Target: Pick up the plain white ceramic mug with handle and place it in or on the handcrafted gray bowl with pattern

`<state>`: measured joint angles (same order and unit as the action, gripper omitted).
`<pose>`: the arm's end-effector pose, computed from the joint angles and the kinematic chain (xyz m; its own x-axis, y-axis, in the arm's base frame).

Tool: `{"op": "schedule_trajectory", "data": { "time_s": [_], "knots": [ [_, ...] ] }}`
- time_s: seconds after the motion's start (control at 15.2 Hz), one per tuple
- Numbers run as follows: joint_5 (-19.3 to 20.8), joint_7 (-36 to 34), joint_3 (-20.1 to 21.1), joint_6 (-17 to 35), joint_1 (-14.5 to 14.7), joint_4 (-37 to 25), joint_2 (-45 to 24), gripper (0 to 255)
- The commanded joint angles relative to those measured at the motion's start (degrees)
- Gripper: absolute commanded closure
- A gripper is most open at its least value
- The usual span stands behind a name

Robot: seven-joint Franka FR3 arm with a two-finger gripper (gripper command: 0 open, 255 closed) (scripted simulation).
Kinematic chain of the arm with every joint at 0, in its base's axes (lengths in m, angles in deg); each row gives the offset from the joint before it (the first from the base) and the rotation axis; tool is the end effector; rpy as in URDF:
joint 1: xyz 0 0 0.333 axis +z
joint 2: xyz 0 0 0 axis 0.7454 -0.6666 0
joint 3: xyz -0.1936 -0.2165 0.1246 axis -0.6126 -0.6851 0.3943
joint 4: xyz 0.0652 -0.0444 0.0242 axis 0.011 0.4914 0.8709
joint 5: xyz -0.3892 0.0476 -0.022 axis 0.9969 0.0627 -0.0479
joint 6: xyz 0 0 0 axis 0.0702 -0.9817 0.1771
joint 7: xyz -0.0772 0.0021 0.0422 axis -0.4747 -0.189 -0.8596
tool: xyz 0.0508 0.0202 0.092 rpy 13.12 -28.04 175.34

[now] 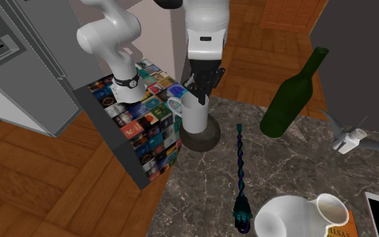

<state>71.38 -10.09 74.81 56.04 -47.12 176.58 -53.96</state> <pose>0.4847 0.0387 0.4638 0.9968 -0.0450 0.0656 -0.0460 -0.9989 0.0127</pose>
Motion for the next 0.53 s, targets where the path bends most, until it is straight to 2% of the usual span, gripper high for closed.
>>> {"op": "schedule_trajectory", "data": {
  "time_s": [0.0,0.2,0.26,0.46],
  "knots": [
    [0.0,0.0,0.0,0.16,0.0,0.08,-0.05,255],
    [0.0,0.0,0.0,0.16,0.0,0.08,-0.05,255],
    [0.0,0.0,0.0,0.16,0.0,0.09,-0.04,0],
    [0.01,0.01,0.0,0.16,-0.01,0.09,-0.05,0]
  ]
}}
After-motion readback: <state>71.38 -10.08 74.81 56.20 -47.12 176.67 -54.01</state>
